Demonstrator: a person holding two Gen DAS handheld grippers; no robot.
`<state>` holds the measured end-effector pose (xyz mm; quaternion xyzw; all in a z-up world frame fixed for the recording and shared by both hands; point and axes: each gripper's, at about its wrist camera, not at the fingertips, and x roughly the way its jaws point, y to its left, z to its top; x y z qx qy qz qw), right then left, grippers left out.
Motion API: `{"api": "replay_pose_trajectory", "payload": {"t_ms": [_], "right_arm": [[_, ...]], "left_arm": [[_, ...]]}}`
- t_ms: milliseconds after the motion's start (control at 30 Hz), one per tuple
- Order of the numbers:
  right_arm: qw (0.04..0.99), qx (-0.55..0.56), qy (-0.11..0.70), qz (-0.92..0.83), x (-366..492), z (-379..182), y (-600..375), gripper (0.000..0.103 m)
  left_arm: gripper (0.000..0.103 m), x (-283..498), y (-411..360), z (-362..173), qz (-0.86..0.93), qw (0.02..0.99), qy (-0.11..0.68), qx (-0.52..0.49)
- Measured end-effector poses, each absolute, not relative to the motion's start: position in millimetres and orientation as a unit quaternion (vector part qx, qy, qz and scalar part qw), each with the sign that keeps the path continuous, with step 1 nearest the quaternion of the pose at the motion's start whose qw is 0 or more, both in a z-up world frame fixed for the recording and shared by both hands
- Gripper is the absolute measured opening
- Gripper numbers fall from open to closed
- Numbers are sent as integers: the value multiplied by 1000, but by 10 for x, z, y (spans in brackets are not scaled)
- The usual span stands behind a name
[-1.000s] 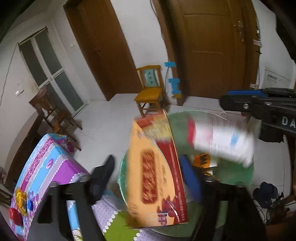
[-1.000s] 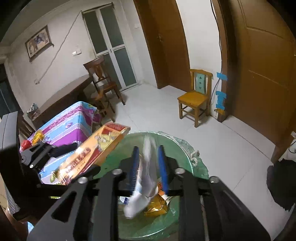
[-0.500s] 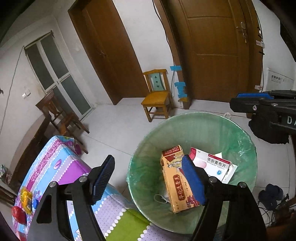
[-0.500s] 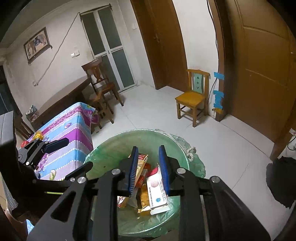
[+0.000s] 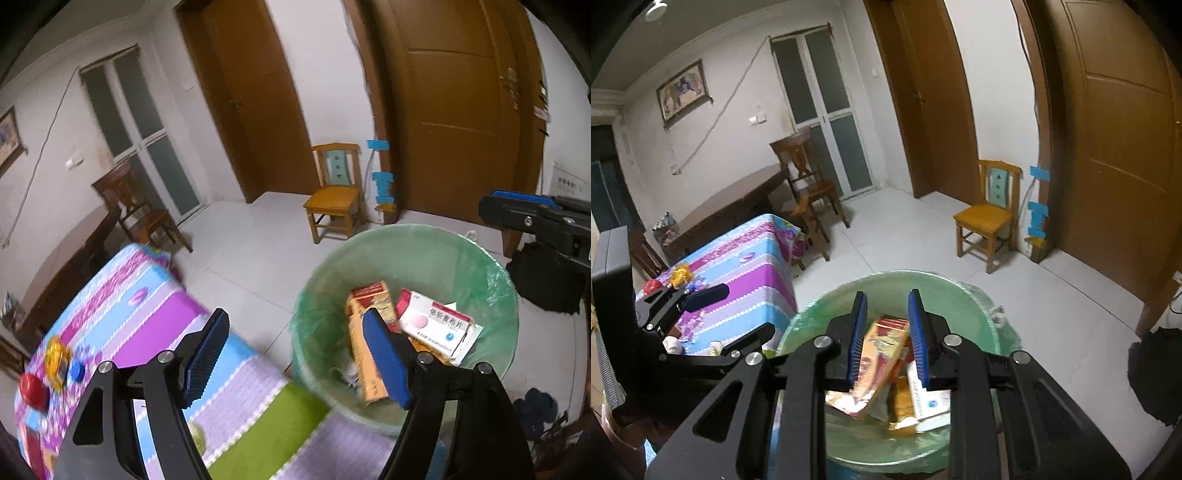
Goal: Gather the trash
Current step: 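Move both tools back over the table toward the bottle cap and gloves, then grasp the blue bottle cap with the left tool while the right tool grasps the white gloves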
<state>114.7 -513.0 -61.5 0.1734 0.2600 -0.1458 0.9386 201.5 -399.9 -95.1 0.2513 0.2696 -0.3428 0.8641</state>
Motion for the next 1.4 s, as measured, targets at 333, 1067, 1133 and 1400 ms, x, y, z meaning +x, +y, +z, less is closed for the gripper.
{"api": "replay_pose_trajectory", "payload": {"t_ms": [333, 1067, 1133, 1400], "right_arm": [[943, 154, 291, -38, 1545, -768, -4404, 22], [909, -31, 343, 234, 2626, -872, -2390, 88], [903, -34, 354, 243, 2762, -921, -2306, 88], [890, -39, 381, 247, 3043, -1036, -2201, 88]], "left_arm": [[76, 2487, -2922, -735, -292, 874, 331, 203], [71, 4701, -1054, -739, -171, 866, 454, 121], [70, 4783, -1077, -831, -175, 860, 465, 113], [62, 5037, -1215, -1153, -185, 849, 483, 110]]}}
